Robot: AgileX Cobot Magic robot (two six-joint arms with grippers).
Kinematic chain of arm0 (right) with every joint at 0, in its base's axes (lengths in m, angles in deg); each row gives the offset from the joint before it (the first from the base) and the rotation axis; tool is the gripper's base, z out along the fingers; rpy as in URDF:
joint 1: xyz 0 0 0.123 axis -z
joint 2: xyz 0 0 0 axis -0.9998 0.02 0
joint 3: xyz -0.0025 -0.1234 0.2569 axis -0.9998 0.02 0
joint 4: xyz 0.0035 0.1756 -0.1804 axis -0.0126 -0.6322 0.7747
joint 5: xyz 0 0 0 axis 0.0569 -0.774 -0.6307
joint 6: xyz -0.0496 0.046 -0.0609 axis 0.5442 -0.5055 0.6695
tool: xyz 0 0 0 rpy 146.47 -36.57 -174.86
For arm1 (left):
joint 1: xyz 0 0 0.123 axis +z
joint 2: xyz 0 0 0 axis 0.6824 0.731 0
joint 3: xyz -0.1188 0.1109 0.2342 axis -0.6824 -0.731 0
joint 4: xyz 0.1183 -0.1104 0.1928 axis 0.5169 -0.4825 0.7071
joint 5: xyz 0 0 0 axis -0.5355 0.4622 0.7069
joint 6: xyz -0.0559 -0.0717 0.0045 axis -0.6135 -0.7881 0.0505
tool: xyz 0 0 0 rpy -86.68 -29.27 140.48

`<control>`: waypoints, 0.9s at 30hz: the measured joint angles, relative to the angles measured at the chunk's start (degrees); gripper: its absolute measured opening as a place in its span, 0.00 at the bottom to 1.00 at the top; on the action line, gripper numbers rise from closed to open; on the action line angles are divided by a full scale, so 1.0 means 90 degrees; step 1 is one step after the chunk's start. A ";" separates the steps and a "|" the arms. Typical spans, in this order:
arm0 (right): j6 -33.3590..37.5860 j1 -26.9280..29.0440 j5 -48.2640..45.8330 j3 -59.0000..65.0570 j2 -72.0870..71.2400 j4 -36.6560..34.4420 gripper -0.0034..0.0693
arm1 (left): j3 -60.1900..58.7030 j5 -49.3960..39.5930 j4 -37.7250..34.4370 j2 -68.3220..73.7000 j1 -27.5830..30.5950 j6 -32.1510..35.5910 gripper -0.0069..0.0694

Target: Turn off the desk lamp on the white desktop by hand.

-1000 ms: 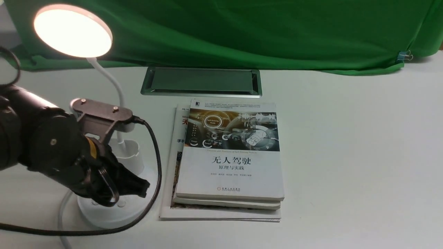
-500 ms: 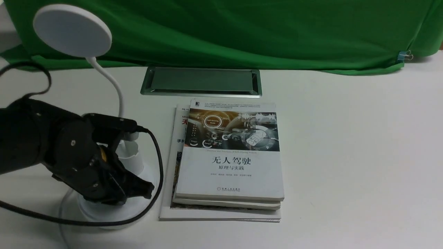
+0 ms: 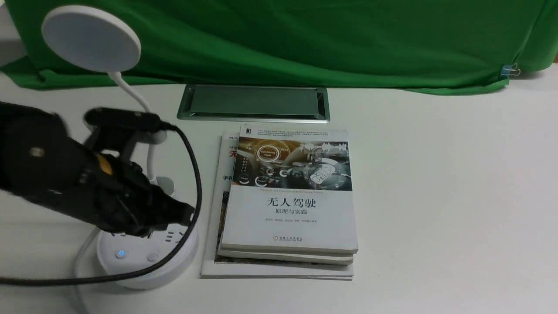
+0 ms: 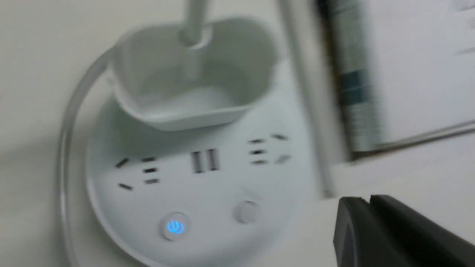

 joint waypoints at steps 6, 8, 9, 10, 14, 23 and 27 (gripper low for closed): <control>0.0000 0.0000 -0.0005 0.0000 0.0000 0.0000 0.10 | -0.0127 0.0046 -0.0066 -0.2231 0.0000 0.0015 0.11; 0.0000 0.0000 -0.0005 0.0000 0.0000 0.0000 0.10 | -0.0357 0.0438 -0.0059 -0.3095 0.0000 0.0015 0.11; 0.0000 0.0000 -0.0005 0.0000 0.0000 0.0000 0.10 | -0.0480 0.0674 -0.0046 -0.3505 0.0000 0.0015 0.11; 0.0000 0.0000 -0.0005 0.0000 0.0000 0.0000 0.10 | -0.0654 0.0929 -0.0039 -0.3881 0.0000 0.0017 0.11; 0.0000 0.0000 -0.0005 0.0000 0.0000 0.0000 0.10 | -0.1375 0.1597 0.0161 -0.4915 0.0000 0.0120 0.12; 0.0000 0.0000 -0.0005 0.0000 0.0000 0.0000 0.10 | -0.2328 0.1670 0.0244 -0.5857 0.0000 0.0157 0.12; 0.0000 0.0000 -0.0005 0.0000 0.0000 0.0000 0.10 | -0.2490 0.1626 0.0251 -0.5857 0.0000 0.0157 0.12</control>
